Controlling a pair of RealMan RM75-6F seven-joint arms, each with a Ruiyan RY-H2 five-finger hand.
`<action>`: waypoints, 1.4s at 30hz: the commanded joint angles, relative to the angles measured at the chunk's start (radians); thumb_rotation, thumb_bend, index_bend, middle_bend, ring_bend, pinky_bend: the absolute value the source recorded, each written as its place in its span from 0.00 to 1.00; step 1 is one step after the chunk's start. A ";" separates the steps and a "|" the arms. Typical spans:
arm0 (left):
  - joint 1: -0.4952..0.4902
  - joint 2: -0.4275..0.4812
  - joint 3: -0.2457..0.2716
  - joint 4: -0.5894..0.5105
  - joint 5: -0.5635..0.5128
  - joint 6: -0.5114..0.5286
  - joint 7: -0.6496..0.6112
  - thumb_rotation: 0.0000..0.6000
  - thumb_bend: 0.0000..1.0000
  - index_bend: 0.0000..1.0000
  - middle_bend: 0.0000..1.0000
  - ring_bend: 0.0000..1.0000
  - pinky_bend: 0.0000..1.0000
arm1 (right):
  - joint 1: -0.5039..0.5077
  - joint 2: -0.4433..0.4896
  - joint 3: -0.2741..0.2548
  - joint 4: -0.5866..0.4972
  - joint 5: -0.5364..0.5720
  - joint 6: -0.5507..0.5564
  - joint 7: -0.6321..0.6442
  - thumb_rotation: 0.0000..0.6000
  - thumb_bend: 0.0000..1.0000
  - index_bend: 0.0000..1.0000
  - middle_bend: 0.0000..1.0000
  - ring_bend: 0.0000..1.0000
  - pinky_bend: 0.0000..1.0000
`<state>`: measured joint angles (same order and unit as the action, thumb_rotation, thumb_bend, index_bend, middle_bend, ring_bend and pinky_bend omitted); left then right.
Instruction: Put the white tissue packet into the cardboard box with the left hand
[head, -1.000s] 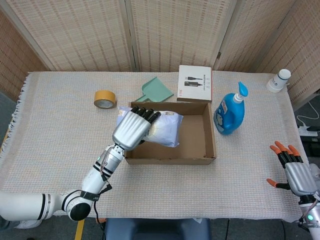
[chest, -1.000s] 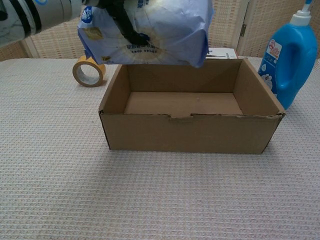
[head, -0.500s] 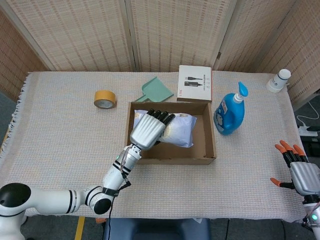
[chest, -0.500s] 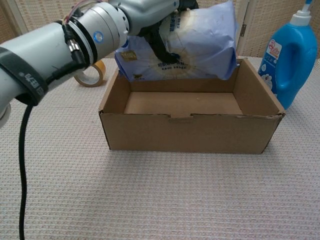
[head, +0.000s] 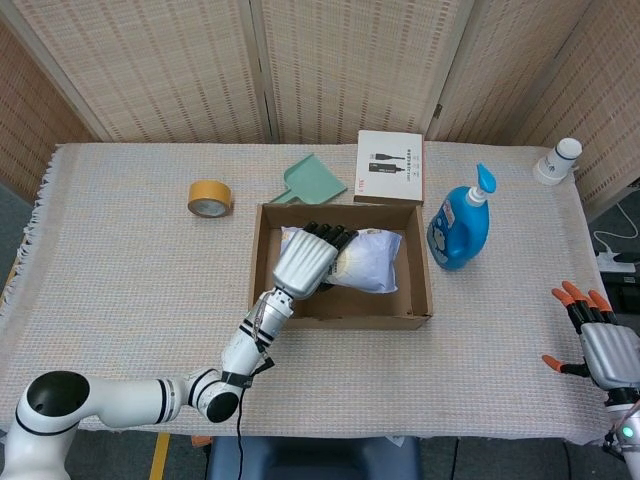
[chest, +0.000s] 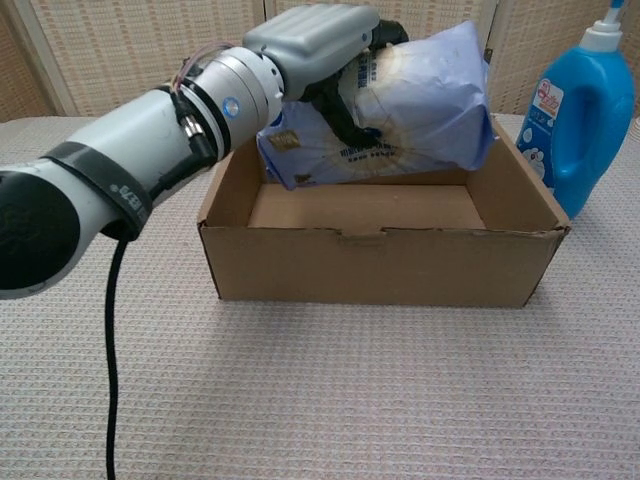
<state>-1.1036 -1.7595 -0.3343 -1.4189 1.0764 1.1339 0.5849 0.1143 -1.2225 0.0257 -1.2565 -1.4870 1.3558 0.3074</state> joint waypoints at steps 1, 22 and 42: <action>0.011 0.012 -0.006 -0.001 0.031 0.012 -0.035 1.00 0.17 0.00 0.00 0.00 0.06 | -0.001 0.000 0.001 -0.001 -0.001 0.003 -0.001 1.00 0.00 0.11 0.00 0.00 0.00; 0.228 0.398 0.030 -0.232 0.029 0.130 0.062 1.00 0.19 0.00 0.00 0.00 0.07 | -0.003 -0.010 -0.013 -0.013 -0.030 0.015 -0.036 1.00 0.00 0.11 0.00 0.00 0.00; 0.667 0.612 0.273 -0.220 0.187 0.346 -0.250 1.00 0.20 0.00 0.00 0.00 0.10 | -0.002 -0.021 -0.033 -0.027 -0.060 0.022 -0.069 1.00 0.00 0.11 0.00 0.00 0.00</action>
<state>-0.4645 -1.1519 -0.0833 -1.6495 1.2514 1.4638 0.3503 0.1123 -1.2438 -0.0061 -1.2827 -1.5456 1.3772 0.2382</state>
